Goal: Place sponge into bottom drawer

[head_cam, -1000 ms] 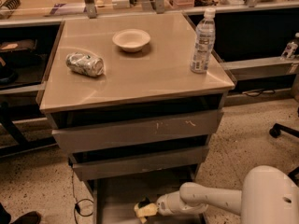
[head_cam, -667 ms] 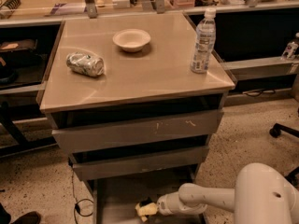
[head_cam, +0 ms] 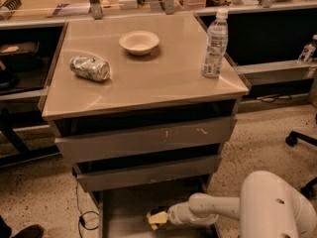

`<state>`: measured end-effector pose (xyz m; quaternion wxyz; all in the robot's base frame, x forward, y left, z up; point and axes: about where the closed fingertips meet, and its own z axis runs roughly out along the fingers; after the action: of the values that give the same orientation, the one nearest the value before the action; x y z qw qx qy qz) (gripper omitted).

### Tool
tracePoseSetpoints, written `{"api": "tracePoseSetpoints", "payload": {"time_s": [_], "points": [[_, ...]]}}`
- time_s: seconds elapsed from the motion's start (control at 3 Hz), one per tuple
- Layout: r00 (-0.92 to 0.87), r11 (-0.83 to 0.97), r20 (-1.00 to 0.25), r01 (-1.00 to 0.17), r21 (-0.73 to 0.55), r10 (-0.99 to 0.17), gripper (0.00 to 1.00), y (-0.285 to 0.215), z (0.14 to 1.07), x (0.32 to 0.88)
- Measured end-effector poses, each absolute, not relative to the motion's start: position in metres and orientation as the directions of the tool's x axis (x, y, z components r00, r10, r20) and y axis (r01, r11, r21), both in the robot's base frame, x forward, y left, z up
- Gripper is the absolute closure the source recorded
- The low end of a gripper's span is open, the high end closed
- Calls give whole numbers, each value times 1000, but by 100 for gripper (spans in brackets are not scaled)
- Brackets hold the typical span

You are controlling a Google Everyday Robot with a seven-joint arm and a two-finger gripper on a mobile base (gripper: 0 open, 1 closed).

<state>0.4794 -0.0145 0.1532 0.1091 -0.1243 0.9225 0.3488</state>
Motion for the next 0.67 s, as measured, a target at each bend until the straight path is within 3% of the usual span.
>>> {"api": "tracePoseSetpoints", "payload": {"time_s": [0.33,0.67], "points": [[-950,723,-284,-285,630,-126,100,-13,144,487],[-950,723,-285,-284,630,-125,81,-13,144,488]]}}
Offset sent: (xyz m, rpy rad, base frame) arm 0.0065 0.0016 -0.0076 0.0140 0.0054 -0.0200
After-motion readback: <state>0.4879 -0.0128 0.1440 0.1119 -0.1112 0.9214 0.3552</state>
